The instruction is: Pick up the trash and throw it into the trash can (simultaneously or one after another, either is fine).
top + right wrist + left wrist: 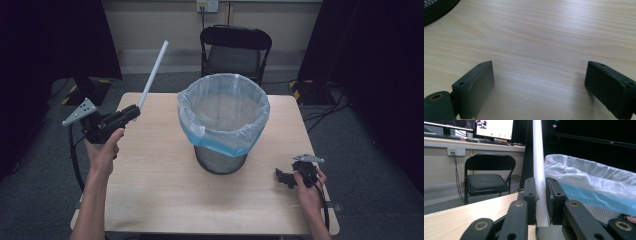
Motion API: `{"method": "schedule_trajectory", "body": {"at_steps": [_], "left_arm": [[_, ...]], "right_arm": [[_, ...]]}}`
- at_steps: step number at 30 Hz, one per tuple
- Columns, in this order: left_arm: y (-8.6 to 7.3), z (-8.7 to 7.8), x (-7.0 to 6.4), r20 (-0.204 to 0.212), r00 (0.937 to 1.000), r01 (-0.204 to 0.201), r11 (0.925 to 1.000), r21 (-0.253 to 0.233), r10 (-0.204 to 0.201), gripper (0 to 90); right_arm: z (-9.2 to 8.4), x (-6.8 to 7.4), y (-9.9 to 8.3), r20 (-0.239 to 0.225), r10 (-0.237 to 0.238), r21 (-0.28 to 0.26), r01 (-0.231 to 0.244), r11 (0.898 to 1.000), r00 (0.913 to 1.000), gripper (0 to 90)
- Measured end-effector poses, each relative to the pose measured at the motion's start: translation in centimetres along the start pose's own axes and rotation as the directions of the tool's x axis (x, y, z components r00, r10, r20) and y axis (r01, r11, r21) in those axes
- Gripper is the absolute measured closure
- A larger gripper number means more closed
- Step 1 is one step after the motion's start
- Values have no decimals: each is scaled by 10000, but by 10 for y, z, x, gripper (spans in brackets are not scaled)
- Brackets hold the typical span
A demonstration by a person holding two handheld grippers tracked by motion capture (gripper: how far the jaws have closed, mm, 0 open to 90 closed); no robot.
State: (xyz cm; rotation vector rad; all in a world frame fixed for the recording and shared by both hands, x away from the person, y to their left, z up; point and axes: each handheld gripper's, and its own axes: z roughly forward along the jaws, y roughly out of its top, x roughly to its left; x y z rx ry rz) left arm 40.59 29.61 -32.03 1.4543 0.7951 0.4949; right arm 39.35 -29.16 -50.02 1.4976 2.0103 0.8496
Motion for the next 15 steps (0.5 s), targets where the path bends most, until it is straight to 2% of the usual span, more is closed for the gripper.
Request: {"method": "schedule_trajectory", "body": {"at_steps": [4, 6, 15], "left_arm": [[2, 6, -1, 94, 9999, 58, 9999, 140, -60, 799], [3, 9, -3, 232, 9995, 197, 9998, 46, -198, 798], [18, 17, -14, 525, 9986, -110, 9999, -69, 114, 799]], "right_arm": [[0, 0, 0, 2, -2, 0, 2, 10000, 10000, 79], [0, 0, 0, 2, 1, 1, -1, 10000, 10000, 79], [0, 0, 0, 1, -7, -3, 7, 10000, 10000, 79]]}}
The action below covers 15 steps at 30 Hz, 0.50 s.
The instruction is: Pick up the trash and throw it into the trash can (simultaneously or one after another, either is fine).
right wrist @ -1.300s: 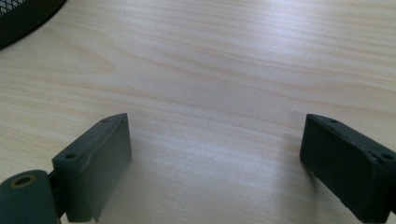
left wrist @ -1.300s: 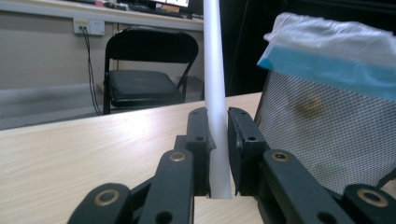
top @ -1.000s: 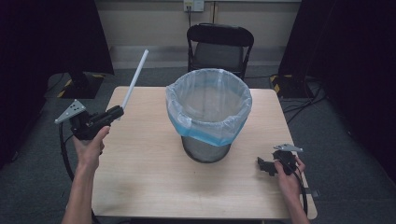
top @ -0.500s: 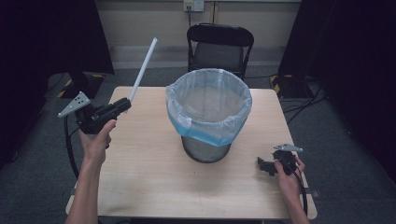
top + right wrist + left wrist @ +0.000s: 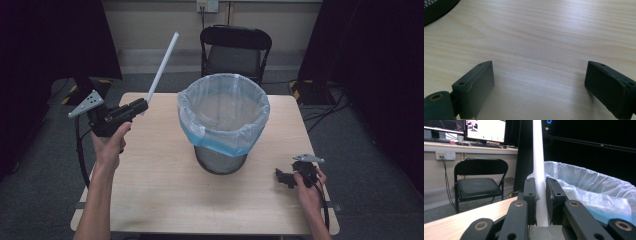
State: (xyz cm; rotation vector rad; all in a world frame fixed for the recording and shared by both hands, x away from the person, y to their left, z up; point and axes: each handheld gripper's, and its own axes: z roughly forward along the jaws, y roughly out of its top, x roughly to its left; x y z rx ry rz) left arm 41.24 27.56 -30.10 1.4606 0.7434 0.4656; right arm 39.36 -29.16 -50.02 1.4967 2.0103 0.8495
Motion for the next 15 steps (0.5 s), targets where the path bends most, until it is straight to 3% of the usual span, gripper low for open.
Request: {"method": "schedule_trajectory", "body": {"at_steps": [15], "left_arm": [[19, 17, -14, 503, 9984, -245, 9995, -211, 255, 798]], "right_arm": [[0, 0, 0, 0, 7, 4, -7, 10000, 10000, 79]]}}
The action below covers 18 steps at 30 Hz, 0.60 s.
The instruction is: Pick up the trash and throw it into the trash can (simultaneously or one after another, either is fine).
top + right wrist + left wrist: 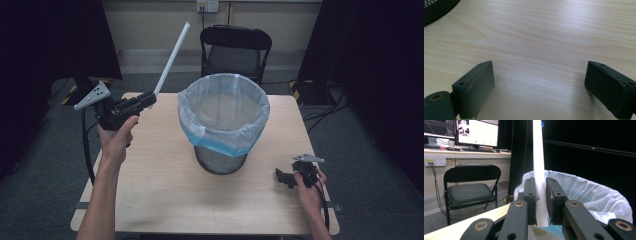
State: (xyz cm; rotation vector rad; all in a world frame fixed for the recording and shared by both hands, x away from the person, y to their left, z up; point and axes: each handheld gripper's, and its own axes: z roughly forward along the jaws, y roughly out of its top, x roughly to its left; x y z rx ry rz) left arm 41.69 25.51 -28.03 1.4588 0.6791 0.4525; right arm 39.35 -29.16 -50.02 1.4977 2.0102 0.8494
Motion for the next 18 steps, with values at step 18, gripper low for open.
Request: {"method": "schedule_trajectory", "body": {"at_steps": [18], "left_arm": [[22, 27, -23, 642, 9970, -453, 9988, 168, 441, 798]], "right_arm": [[0, 0, 0, -1, 0, -2, 0, 10000, 10000, 79]]}}
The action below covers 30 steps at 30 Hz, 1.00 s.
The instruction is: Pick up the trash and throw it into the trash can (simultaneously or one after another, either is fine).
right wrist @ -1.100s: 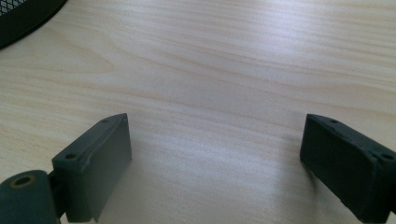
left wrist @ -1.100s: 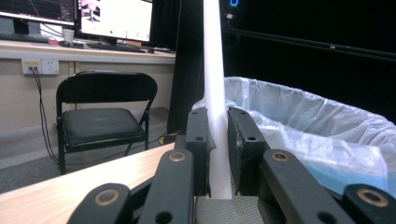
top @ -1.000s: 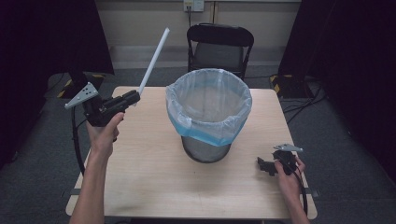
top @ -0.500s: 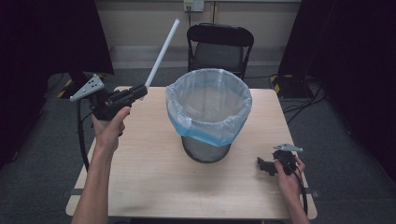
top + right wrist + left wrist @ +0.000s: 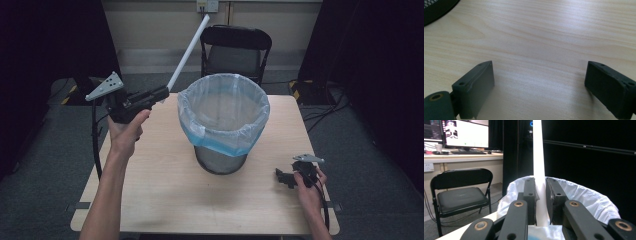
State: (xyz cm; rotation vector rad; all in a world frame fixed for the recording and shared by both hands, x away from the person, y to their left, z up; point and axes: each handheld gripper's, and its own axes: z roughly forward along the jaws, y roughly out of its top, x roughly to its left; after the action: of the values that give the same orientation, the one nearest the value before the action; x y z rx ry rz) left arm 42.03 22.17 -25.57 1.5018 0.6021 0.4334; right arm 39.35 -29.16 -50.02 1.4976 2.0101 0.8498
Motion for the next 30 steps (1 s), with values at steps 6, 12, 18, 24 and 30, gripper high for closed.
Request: {"method": "schedule_trajectory", "body": {"at_steps": [6, 12, 18, 24, 30], "left_arm": [[8, 13, -6, 267, 9996, -95, 9999, 47, 93, 797], [16, 29, -9, 334, 9992, -233, 9989, 412, 219, 796], [22, 47, -16, 661, 9972, -395, 9971, 645, 352, 796], [23, 61, -23, 847, 9961, -326, 9967, 741, 263, 796], [21, 77, -31, 1108, 9937, -268, 9959, 868, 171, 796]], "right_arm": [[0, 0, 0, 0, -5, -1, 5, 10000, 10000, 79], [0, 0, 0, -1, -6, -1, 6, 10000, 10000, 79], [0, 0, 0, -1, -2, 0, 2, 10000, 10000, 79], [0, 0, 0, -2, -1, 2, 1, 10000, 10000, 79], [0, 0, 0, -2, -1, 0, 1, 10000, 10000, 79]]}}
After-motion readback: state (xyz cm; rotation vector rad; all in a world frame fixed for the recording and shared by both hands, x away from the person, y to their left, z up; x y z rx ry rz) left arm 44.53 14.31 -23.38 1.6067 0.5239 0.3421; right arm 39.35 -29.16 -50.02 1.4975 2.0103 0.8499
